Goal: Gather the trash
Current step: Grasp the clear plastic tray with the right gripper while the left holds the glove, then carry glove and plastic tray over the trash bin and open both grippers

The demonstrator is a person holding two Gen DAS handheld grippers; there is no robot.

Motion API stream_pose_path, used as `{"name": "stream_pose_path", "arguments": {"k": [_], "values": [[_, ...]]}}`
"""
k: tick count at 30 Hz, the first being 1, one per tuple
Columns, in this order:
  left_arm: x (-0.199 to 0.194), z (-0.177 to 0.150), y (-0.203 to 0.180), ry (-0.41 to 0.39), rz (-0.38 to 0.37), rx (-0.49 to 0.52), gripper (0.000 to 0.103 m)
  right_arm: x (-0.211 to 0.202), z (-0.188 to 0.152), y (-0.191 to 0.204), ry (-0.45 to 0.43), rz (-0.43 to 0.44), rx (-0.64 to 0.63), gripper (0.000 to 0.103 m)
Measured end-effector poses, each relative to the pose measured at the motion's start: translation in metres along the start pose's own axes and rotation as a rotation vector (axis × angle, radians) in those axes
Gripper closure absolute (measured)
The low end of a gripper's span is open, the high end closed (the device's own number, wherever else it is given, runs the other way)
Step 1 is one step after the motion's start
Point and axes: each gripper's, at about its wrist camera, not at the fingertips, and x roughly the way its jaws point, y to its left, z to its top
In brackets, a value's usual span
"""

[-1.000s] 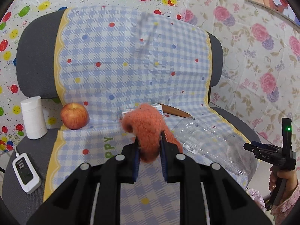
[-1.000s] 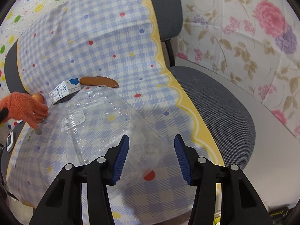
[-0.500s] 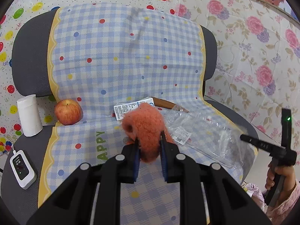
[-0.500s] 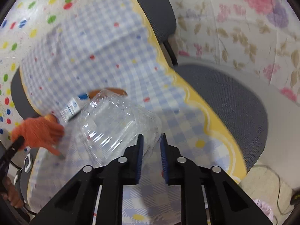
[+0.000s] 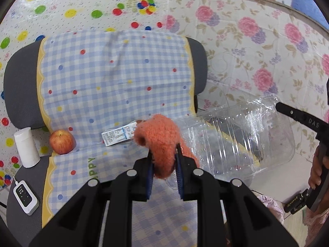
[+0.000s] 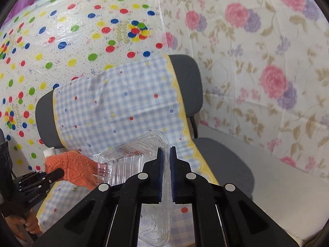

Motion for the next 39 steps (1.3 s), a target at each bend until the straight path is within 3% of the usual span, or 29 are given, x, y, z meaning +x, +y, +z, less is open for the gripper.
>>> {"name": "stream_pose_path", "arguments": {"k": [7, 14, 25, 31, 36, 39], "values": [[-0.014, -0.003, -0.035, -0.01, -0.07, 0.056, 0.086, -0.053, -0.004, -0.017, -0.012, -0.189, -0.077, 0.096], [-0.012, -0.021, -0.103, 0.015, -0.24, 0.152, 0.086, -0.104, -0.03, -0.04, 0.005, -0.356, -0.113, 0.096], [0.002, -0.064, -0.202, 0.097, -0.458, 0.31, 0.086, -0.162, -0.084, -0.09, 0.135, -0.653, -0.137, 0.095], [0.014, -0.089, -0.241, 0.16, -0.533, 0.371, 0.086, -0.171, -0.11, -0.114, 0.212, -0.705, -0.108, 0.095], [0.024, -0.101, -0.261, 0.196, -0.549, 0.408, 0.082, -0.162, -0.125, -0.125, 0.263, -0.68, -0.085, 0.09], [0.036, -0.101, -0.264, 0.227, -0.541, 0.393, 0.063, -0.144, -0.133, -0.128, 0.29, -0.626, -0.067, 0.088]]}}
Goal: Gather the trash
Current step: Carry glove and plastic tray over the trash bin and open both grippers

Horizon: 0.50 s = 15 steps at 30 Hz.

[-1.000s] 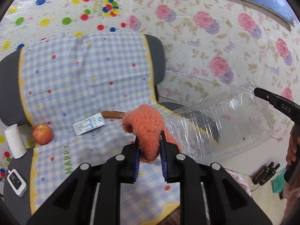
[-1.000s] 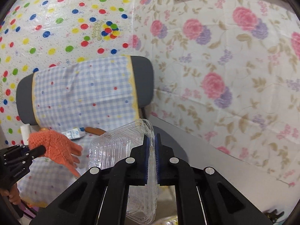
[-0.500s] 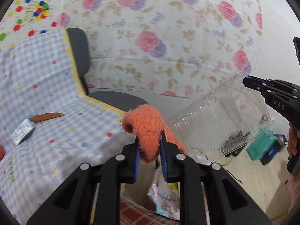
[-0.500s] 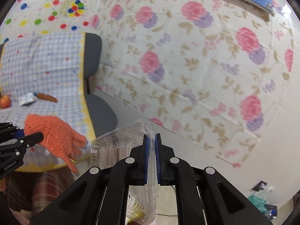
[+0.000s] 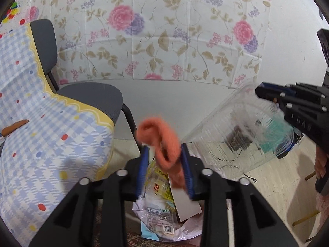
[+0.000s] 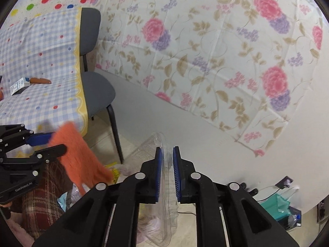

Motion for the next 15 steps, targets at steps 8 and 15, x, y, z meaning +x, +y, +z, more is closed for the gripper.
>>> {"name": "stream_pose_path", "arguments": {"k": [8, 15], "values": [[-0.022, 0.002, 0.05, -0.026, 0.107, -0.124, 0.05, 0.02, 0.001, 0.028, 0.029, 0.201, 0.054, 0.055], [-0.06, -0.003, 0.086, -0.072, 0.211, -0.194, 0.05, 0.011, 0.019, 0.039, -0.011, 0.281, 0.078, 0.055]]}}
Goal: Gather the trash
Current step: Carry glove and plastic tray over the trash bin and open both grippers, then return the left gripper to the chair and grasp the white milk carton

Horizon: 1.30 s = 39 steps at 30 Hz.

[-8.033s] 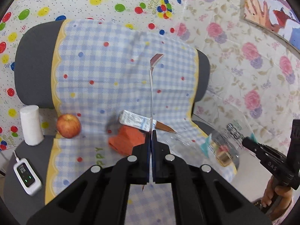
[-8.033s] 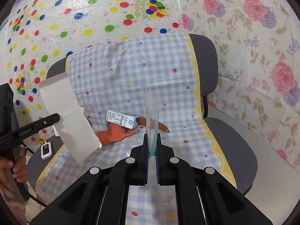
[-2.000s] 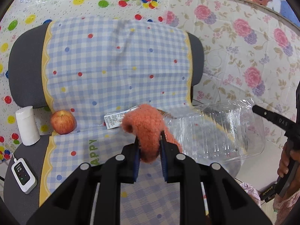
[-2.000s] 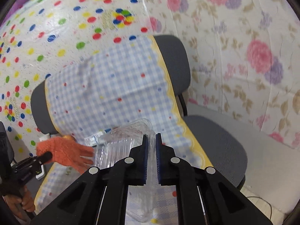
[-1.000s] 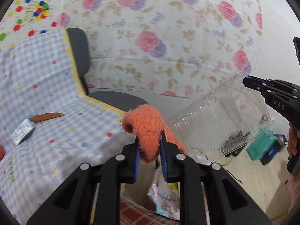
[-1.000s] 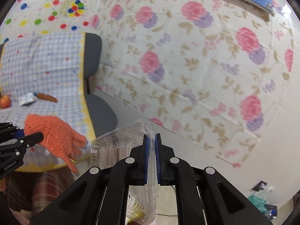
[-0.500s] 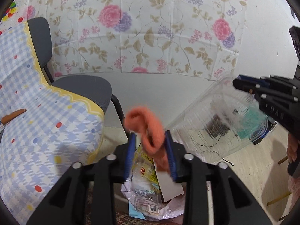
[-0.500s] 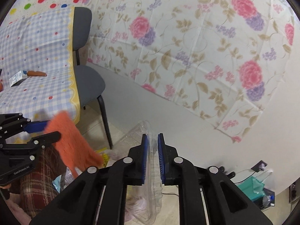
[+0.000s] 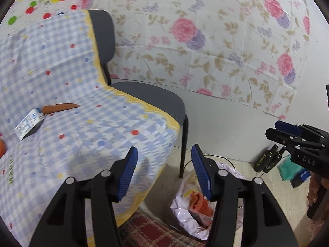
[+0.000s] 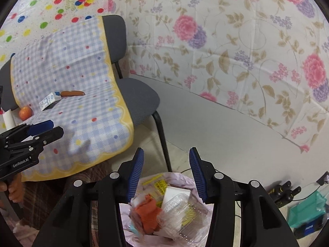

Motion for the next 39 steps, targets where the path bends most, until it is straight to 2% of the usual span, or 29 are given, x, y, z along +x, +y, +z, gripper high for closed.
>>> {"name": "stream_pose_path", "arguments": {"k": [5, 11, 13, 19, 21, 25, 29, 34, 39], "values": [[-0.017, -0.003, 0.021, -0.019, 0.049, -0.02, 0.05, 0.0, 0.01, 0.025, -0.008, 0.073, -0.033, 0.055], [-0.036, -0.008, 0.06, -0.033, 0.167, -0.074, 0.042, 0.013, 0.033, 0.065, -0.018, 0.196, -0.071, 0.055], [-0.041, -0.009, 0.08, -0.028, 0.227, -0.103, 0.037, 0.021, 0.04, 0.08, -0.017, 0.231, -0.088, 0.055], [-0.05, -0.009, 0.144, -0.029, 0.355, -0.203, 0.034, 0.055, 0.072, 0.128, -0.025, 0.306, -0.142, 0.048], [-0.051, -0.007, 0.165, -0.041, 0.402, -0.226, 0.026, 0.065, 0.082, 0.139, -0.027, 0.321, -0.152, 0.046], [-0.043, 0.002, 0.206, -0.048, 0.476, -0.261, 0.02, 0.091, 0.105, 0.166, -0.03, 0.34, -0.173, 0.038], [-0.029, 0.01, 0.242, -0.025, 0.545, -0.265, 0.016, 0.116, 0.124, 0.188, -0.016, 0.352, -0.184, 0.024], [-0.008, 0.015, 0.273, 0.021, 0.575, -0.23, 0.013, 0.153, 0.146, 0.212, 0.009, 0.36, -0.179, 0.019], [0.024, 0.022, 0.296, 0.097, 0.583, -0.183, 0.013, 0.185, 0.163, 0.23, 0.034, 0.358, -0.176, 0.018]]}}
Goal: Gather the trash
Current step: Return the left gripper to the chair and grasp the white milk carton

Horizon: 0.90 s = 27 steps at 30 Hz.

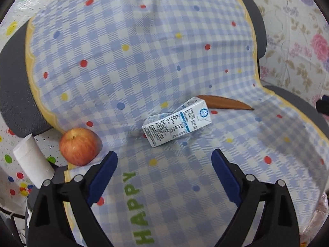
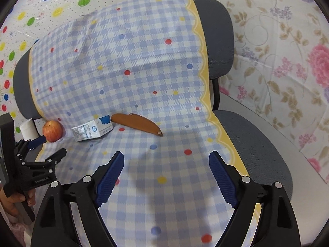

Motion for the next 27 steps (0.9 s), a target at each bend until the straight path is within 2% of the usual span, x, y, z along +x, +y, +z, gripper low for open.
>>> {"name": "stream_pose_path", "arguments": {"k": [9, 13, 17, 19, 23, 27], "values": [[0.058, 0.022, -0.007, 0.063, 0.017, 0.114, 0.014, 0.041, 0.026, -0.003, 0.027, 0.012, 0.009, 0.019], [0.08, 0.026, -0.012, 0.102, 0.011, 0.171, 0.024, 0.058, 0.032, -0.003, 0.054, 0.014, -0.002, 0.019], [0.088, 0.029, -0.014, 0.096, -0.028, 0.208, 0.032, 0.084, 0.037, 0.005, 0.089, 0.033, -0.047, 0.031], [0.088, 0.031, -0.014, 0.083, -0.033, 0.225, 0.038, 0.1, 0.039, 0.012, 0.109, 0.05, -0.08, 0.034], [0.082, 0.037, -0.01, 0.053, -0.075, 0.204, 0.048, 0.129, 0.042, 0.025, 0.145, 0.091, -0.12, 0.034], [0.068, 0.038, 0.0, 0.034, -0.112, 0.115, 0.054, 0.151, 0.043, 0.034, 0.184, 0.136, -0.129, 0.033]]}}
